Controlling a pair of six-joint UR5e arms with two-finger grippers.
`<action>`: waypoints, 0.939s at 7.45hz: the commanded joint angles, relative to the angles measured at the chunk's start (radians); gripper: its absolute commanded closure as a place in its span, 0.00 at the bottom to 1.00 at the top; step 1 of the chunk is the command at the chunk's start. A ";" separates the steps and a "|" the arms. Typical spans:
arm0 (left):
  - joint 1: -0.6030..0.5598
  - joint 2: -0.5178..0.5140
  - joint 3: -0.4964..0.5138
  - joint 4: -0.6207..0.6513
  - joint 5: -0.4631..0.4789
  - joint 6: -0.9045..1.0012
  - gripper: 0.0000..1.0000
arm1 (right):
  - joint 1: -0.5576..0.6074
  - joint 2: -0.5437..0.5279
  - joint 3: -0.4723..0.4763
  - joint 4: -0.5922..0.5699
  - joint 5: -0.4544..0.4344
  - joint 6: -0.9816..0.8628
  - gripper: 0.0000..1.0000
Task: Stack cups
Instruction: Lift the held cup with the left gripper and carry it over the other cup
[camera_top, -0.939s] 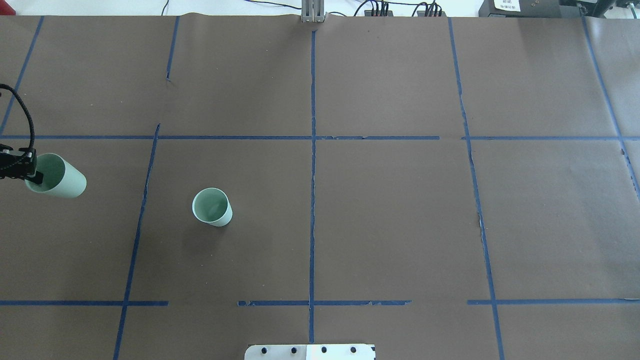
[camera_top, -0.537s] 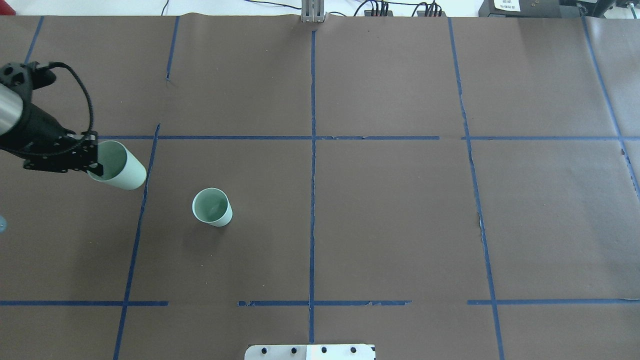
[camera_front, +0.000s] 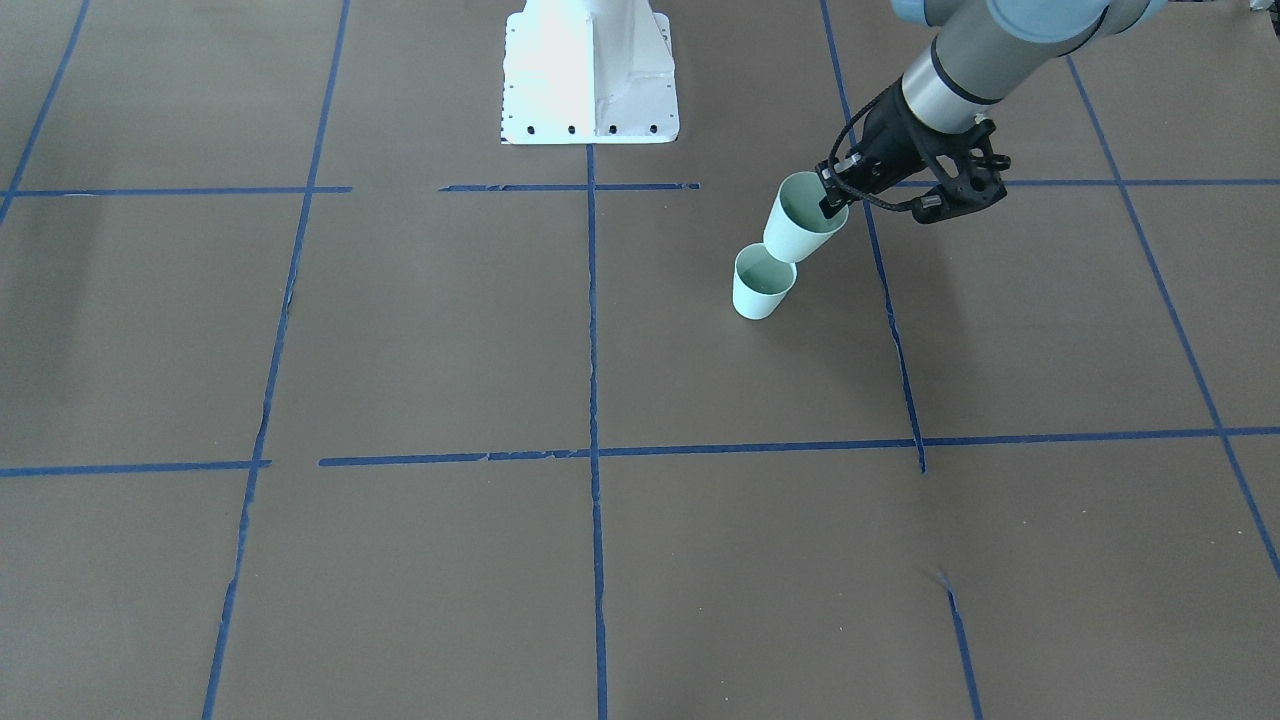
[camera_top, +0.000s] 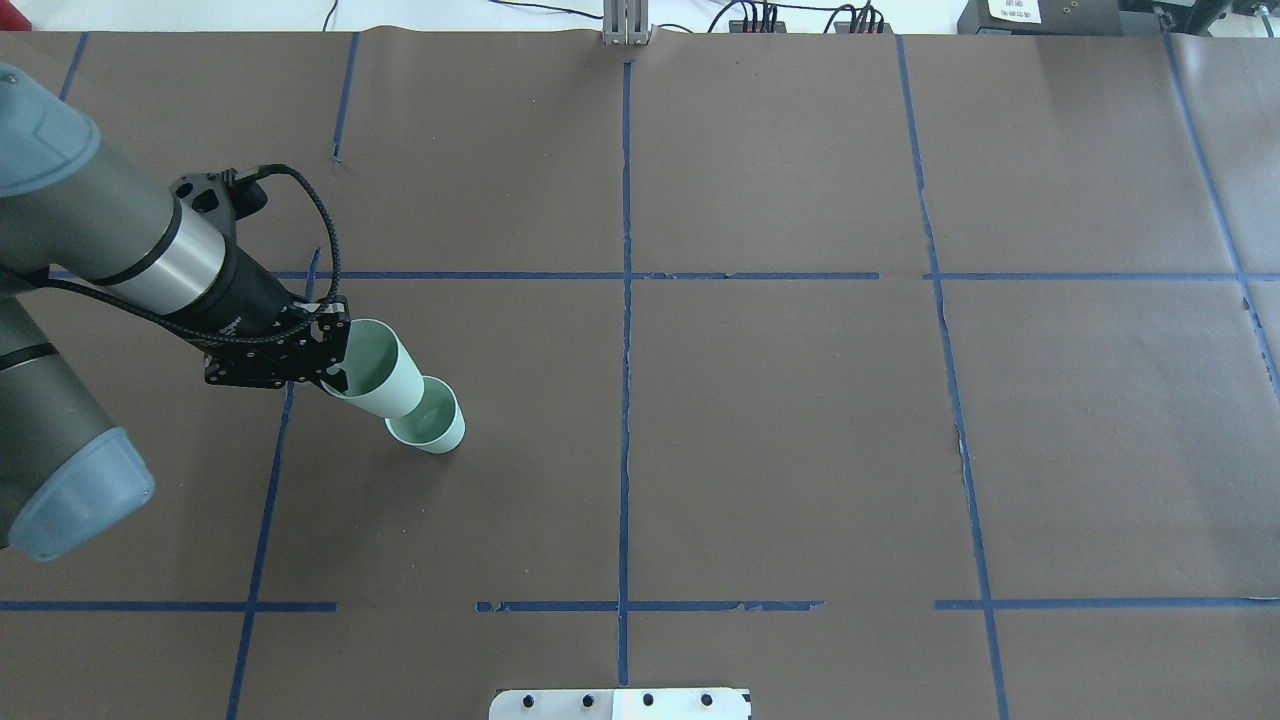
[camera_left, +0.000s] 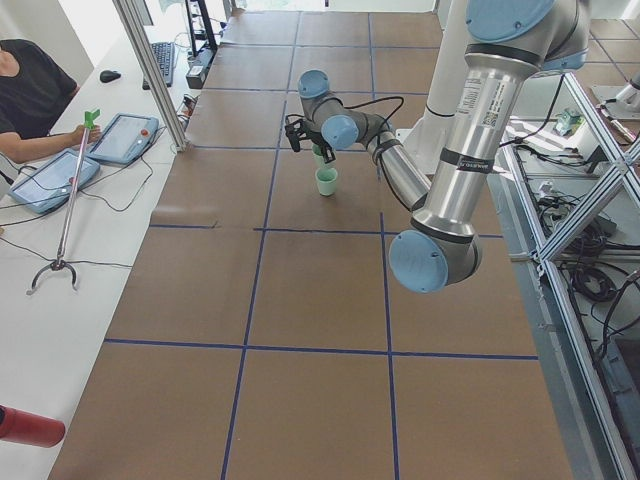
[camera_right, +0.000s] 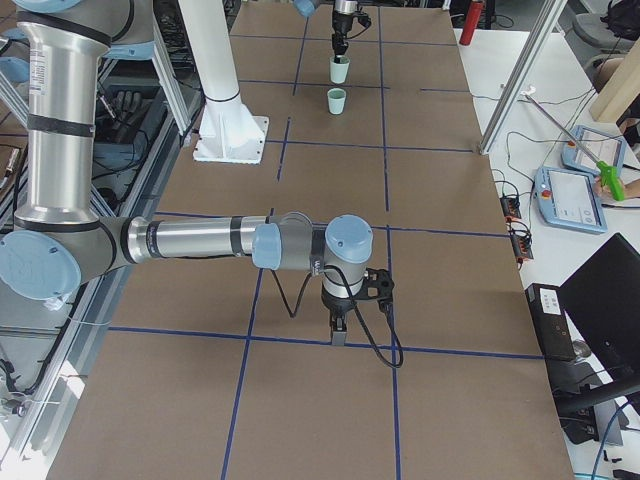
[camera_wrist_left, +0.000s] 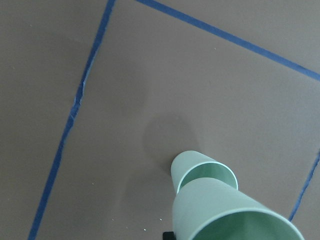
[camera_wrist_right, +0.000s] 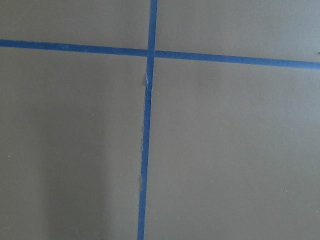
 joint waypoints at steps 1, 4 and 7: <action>0.016 -0.027 0.044 -0.002 0.045 -0.009 1.00 | 0.000 0.000 0.000 0.000 0.000 0.000 0.00; 0.017 -0.026 0.076 -0.008 0.048 -0.001 1.00 | 0.000 0.000 0.000 0.001 0.000 0.000 0.00; 0.037 -0.029 0.085 -0.010 0.048 -0.001 1.00 | 0.000 0.000 0.000 0.000 0.000 0.000 0.00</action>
